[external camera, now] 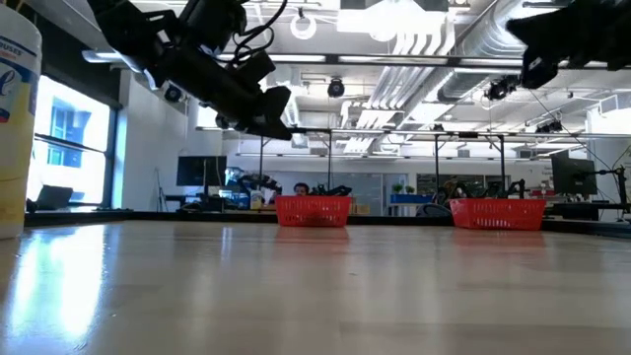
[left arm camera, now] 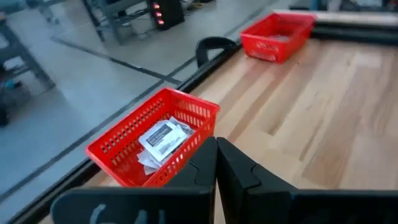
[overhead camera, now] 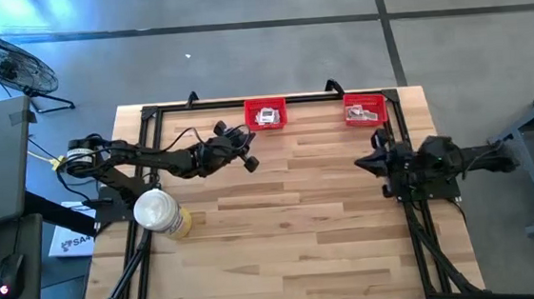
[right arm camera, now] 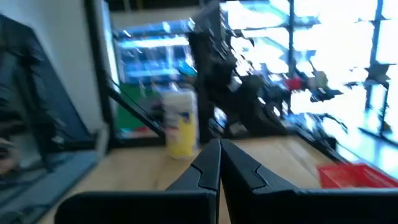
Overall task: Pick & Place First Aid Supplies
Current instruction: Return to Home Position
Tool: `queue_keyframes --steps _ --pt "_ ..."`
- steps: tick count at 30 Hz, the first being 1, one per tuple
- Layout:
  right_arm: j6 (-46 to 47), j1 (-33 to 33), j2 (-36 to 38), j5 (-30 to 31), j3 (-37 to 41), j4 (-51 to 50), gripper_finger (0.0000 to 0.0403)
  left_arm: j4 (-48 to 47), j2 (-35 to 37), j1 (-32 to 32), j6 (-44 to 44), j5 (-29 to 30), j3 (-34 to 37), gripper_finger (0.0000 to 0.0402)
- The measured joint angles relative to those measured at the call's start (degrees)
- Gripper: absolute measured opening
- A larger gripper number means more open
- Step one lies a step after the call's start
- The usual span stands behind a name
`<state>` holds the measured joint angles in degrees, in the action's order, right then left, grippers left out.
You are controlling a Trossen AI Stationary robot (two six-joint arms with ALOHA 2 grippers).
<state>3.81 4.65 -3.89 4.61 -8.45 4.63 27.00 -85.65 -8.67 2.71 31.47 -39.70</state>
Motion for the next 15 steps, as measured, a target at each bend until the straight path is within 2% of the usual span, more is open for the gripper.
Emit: queue_keyframes --steps 3,6,11,15 --pt "-1.42 2.56 3.83 -2.49 -0.09 -0.93 0.0001 -0.11 0.00 0.00 -5.15 -1.22 0.00 0.0000" --pt "-2.36 4.64 3.43 -5.24 -0.37 -1.57 0.0001 0.95 0.00 0.00 -11.68 -0.88 -0.16 0.0000" --pt "-2.47 6.44 3.59 0.73 0.24 -3.07 0.0002 1.22 0.01 -1.80 -23.57 -0.49 -3.72 0.0000" --pt "-2.13 6.44 3.59 5.52 2.61 -2.01 0.0001 1.31 0.06 -5.51 -23.71 -1.74 -5.59 0.0000"
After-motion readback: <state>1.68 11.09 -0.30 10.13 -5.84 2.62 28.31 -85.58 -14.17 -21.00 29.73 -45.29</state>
